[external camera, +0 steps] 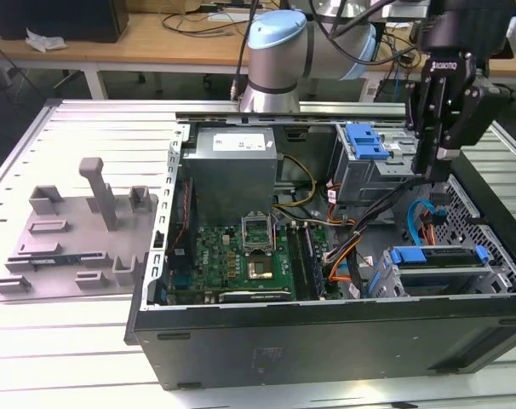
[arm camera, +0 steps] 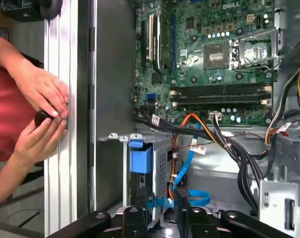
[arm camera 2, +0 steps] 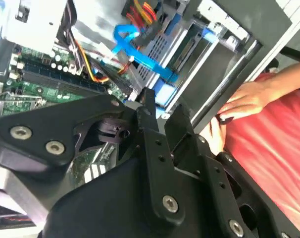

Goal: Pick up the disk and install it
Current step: 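Insert the first disk wire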

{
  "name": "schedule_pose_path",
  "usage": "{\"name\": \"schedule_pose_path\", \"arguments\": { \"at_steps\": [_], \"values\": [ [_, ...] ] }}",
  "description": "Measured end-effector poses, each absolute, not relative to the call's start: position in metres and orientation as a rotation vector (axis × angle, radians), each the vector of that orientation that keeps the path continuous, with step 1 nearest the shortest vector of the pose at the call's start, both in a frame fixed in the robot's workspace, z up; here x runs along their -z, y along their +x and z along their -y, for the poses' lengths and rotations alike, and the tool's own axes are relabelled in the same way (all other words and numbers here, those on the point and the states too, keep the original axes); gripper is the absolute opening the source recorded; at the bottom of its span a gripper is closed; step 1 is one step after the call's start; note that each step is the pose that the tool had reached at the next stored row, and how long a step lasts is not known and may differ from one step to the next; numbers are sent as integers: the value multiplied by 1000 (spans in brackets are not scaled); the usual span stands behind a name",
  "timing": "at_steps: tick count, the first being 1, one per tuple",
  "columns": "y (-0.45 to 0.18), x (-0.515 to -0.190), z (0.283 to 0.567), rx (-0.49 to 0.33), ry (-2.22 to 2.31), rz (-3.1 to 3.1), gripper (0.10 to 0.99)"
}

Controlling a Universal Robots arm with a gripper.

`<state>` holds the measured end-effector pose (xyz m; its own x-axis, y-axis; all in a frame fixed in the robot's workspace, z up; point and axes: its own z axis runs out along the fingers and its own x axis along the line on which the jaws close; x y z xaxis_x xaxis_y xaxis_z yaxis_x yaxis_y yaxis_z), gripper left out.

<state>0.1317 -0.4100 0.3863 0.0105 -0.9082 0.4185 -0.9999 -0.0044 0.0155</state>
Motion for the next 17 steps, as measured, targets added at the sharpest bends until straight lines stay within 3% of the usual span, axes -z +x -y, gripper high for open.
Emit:
{"name": "schedule_pose_path", "arguments": {
  "at_steps": [7, 13, 17],
  "values": [
    [171, -380, 408, -386, 1984, 1944, 353],
    [171, -379, 404, -495, 1960, 1961, 353],
    [171, -378, 404, -506, 1918, 2007, 353]
  ]
}}
